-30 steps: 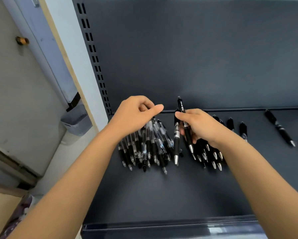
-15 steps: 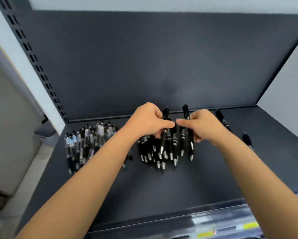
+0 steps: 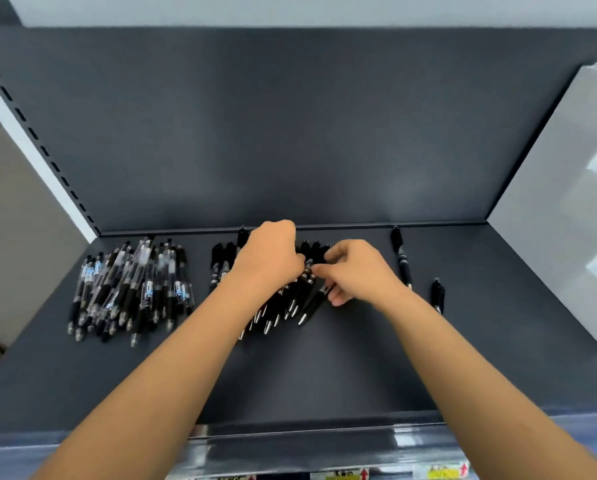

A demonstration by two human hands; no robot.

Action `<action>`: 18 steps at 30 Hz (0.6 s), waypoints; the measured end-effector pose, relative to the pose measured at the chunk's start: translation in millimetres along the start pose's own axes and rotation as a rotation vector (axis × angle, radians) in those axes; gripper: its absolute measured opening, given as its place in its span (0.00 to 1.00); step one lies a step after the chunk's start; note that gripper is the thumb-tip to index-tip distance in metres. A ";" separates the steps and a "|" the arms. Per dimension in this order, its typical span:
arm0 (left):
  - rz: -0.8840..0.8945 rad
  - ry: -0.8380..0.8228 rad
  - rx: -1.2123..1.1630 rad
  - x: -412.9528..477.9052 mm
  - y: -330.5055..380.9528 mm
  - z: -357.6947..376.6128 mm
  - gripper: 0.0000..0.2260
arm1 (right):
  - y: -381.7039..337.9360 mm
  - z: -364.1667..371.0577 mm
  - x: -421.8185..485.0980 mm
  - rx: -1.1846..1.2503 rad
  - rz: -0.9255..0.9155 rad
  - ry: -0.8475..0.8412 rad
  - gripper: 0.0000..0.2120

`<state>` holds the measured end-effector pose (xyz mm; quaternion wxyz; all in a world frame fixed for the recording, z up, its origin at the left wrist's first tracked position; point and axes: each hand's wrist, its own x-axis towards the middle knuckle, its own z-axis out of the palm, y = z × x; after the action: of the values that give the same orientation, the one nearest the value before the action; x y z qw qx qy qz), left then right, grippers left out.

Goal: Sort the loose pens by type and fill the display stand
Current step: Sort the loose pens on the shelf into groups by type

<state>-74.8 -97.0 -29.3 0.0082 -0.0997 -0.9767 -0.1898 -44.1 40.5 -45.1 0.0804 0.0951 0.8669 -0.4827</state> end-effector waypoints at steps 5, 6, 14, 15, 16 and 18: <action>0.182 0.051 -0.030 -2.2 20.8 4.3 0.10 | 24.2 -32.3 -6.1 -0.228 -0.059 0.283 0.11; 0.227 0.036 -0.022 -3.4 27.0 6.5 0.10 | 30.4 -42.5 -9.1 -0.311 -0.045 0.358 0.11; 0.253 -0.048 -0.056 -1.5 88.7 41.9 0.13 | 47.4 -106.8 -50.7 -0.672 0.313 0.135 0.15; 0.235 -0.053 -0.050 1.5 99.5 47.5 0.14 | 49.2 -105.8 -51.9 -0.661 0.314 0.068 0.13; 0.211 -0.065 -0.035 5.0 110.0 53.4 0.15 | 53.1 -104.2 -50.5 -0.647 0.297 0.030 0.11; 0.144 -0.082 -0.006 12.7 128.3 66.2 0.17 | 63.3 -108.1 -43.1 -0.615 0.227 0.039 0.09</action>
<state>-60.4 46.7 -42.7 -0.0186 -0.1774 -0.9659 -0.1875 7.8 161.5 -30.8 0.1422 0.1716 0.9573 -0.1841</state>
